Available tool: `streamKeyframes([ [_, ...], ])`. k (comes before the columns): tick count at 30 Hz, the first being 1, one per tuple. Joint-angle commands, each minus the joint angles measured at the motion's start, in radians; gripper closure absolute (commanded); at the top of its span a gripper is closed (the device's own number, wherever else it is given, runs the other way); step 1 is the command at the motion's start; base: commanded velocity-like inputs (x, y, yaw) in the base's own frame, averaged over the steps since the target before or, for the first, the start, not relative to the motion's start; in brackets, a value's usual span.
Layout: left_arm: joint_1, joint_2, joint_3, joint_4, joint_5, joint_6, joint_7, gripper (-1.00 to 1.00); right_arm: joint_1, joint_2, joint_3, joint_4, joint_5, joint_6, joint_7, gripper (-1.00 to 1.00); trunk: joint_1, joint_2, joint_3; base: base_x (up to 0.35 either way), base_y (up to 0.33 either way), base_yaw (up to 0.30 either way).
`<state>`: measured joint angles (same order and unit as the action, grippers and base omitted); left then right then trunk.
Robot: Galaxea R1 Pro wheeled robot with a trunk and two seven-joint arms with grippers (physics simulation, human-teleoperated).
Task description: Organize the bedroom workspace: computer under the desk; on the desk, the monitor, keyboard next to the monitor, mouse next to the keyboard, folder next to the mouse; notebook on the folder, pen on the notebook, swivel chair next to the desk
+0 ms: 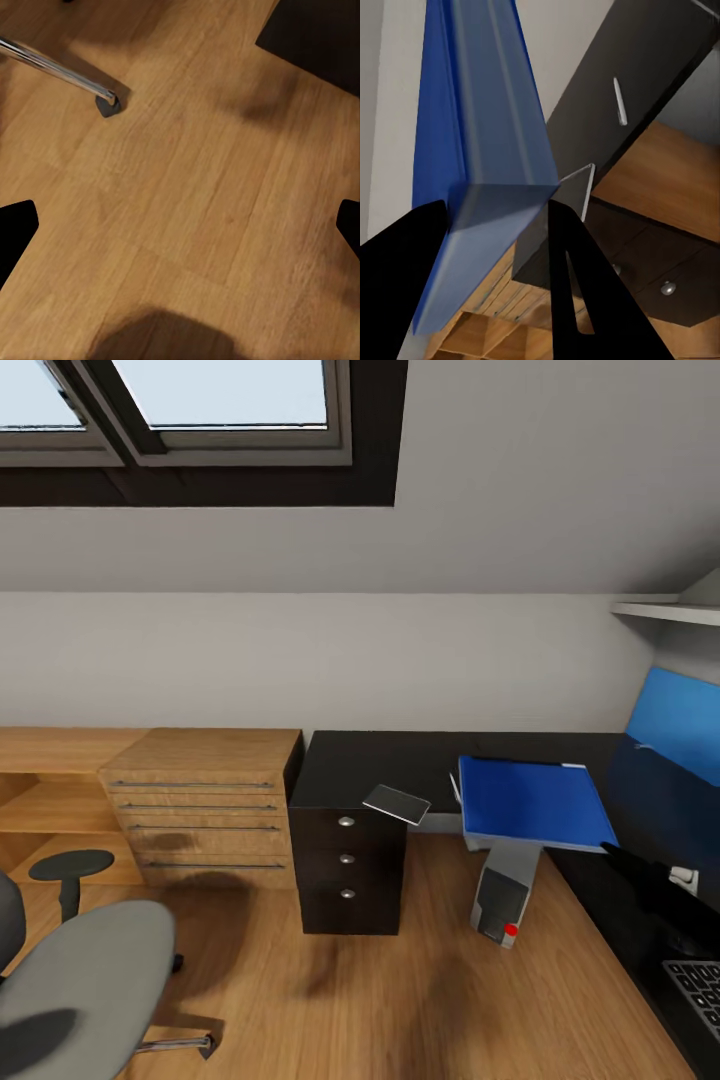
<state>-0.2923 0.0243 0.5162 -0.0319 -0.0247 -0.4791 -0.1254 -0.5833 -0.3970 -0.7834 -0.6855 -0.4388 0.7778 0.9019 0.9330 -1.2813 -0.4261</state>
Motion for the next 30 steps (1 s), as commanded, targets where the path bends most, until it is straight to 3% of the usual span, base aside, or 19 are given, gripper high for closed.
streamKeyframes([
  [1,-0.001,0.000,0.008,0.001,-0.003,-0.003,-0.006,-1.00,-0.001,0.000,-0.004,0.006,-0.002,0.005,0.003,1.00,0.000,-0.001,-0.001,0.000,0.000,0.000],
  [5,-0.001,0.000,0.008,0.001,-0.003,-0.003,-0.006,-1.00,-0.001,0.010,-0.036,0.014,-0.003,-0.021,-0.043,1.00,0.000,-0.001,-0.001,0.000,0.000,0.000],
  [9,-0.001,0.000,0.008,0.001,-0.003,-0.003,-0.006,-1.00,-0.001,0.050,-0.180,0.005,-0.008,-0.056,-0.191,1.00,0.000,-0.001,-0.001,0.000,0.000,0.000],
  [12,-0.001,0.000,0.008,0.001,-0.003,-0.003,-0.006,-1.00,-0.001,0.107,-0.309,-0.057,-0.010,-0.065,-0.270,1.00,0.000,-0.001,-0.001,0.000,0.000,0.000],
  [14,-0.001,0.000,0.008,0.001,-0.003,-0.003,-0.006,-1.00,-0.001,0.158,-0.356,-0.125,-0.010,-0.073,-0.292,1.00,0.000,-0.001,-0.001,0.000,0.000,0.000],
  [18,-0.001,-0.001,0.008,0.001,-0.003,-0.003,-0.006,-1.00,-0.001,0.238,-0.386,-0.207,-0.010,-0.131,-0.345,1.00,0.000,-0.001,-0.001,0.000,0.000,0.000],
  [20,-0.001,-0.001,0.008,0.001,-0.003,-0.003,-0.006,-1.00,-0.001,0.254,-0.390,-0.220,-0.010,-0.148,-0.360,1.00,0.000,-0.001,-0.001,0.000,0.000,0.000],
  [28,-0.001,-0.001,0.008,0.001,-0.003,-0.003,-0.006,-1.00,-0.001,0.281,-0.392,-0.234,-0.011,-0.247,-0.423,1.00,0.000,-0.001,-0.001,0.000,0.000,0.000],
  [30,-0.001,-0.001,0.008,0.001,-0.003,-0.003,-0.006,-1.00,-0.001,0.286,-0.391,-0.234,-0.012,-0.243,-0.430,1.00,0.000,-0.001,-0.001,0.000,0.000,0.000],
])
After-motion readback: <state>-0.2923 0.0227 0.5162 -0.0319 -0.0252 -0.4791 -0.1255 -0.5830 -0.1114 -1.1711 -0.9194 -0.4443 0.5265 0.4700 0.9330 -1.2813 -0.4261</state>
